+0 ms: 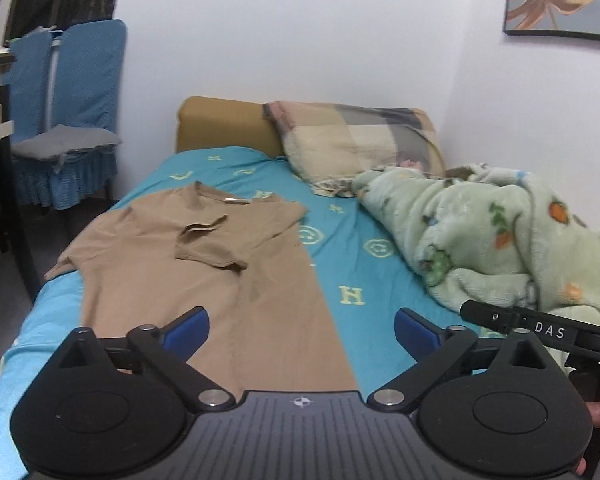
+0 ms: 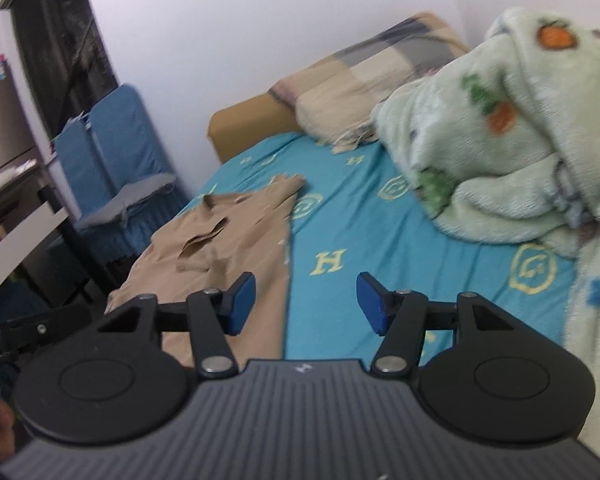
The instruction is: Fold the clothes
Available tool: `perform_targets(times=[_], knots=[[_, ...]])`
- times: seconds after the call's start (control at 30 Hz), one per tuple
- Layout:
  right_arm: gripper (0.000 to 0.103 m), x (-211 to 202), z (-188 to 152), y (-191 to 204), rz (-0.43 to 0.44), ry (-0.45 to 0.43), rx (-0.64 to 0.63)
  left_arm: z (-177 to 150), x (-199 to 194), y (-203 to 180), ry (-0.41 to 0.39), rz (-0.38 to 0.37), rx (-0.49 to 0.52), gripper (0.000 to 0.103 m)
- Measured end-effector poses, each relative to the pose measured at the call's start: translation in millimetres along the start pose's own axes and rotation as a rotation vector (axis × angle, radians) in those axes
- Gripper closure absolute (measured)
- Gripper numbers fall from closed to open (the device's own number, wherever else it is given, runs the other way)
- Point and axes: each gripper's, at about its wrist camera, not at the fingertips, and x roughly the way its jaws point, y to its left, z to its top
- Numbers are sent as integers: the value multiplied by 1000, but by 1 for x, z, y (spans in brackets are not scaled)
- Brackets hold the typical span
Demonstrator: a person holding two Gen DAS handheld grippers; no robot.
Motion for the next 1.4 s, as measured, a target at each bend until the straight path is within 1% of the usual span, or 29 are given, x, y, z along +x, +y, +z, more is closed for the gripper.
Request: perform_targets(times=[0.03,0.07,0.13,0.2,0.27,0.33,0.4,0.43,0.47,0.5,0.57,0.7,0.8,0.9,1.0,1.07,1.1,1.13,1.17,1.23,1.33,1.4], knots=[[24,4,-1,2,8,11,-3,-1,0,2,9,8,1,3],[18,9,-2,4,14,26,3,-1,0,6,20,13,1,3],[19,24,-5,9,27,63,25,-1,-3,10,29,22,30,3],[19,38,-5,13,41,97,57,-1,-8,14,18,46,65,2],[19,52,-5,18,57,122,87,0,-14,20,4,56,77,1],[19,67,-1,27,85,123,98,2,-18,29,-7,41,60,0],[19,88,7,39,121,128,96,3,-20,40,-10,42,33,0],[21,102,11,46,134,134,97,4,-20,46,-10,44,20,0],[28,117,15,54,146,142,95,4,-20,51,-8,50,8,0],[30,134,19,62,157,152,92,4,-19,57,-5,55,-6,0],[30,172,28,81,166,170,69,5,-16,69,3,59,-38,0],[31,246,43,117,164,214,52,8,4,97,-5,81,-103,0],[31,302,51,145,133,231,-36,13,31,114,1,121,-131,1],[31,345,52,158,107,242,-50,14,53,128,0,141,-165,1],[32,384,53,169,93,248,-54,9,71,146,20,143,-256,1],[47,403,54,178,76,251,-80,4,81,158,41,147,-323,2],[49,410,55,183,67,244,-105,2,86,162,48,150,-346,2],[60,415,56,189,61,235,-132,0,89,166,52,158,-362,2],[77,420,56,195,50,229,-168,-1,92,168,56,169,-375,2],[95,424,59,208,34,227,-247,-2,94,173,49,193,-391,2],[95,417,65,231,86,204,-320,-2,91,178,28,228,-398,3],[95,412,67,246,93,199,-350,-1,89,177,29,253,-380,4]])
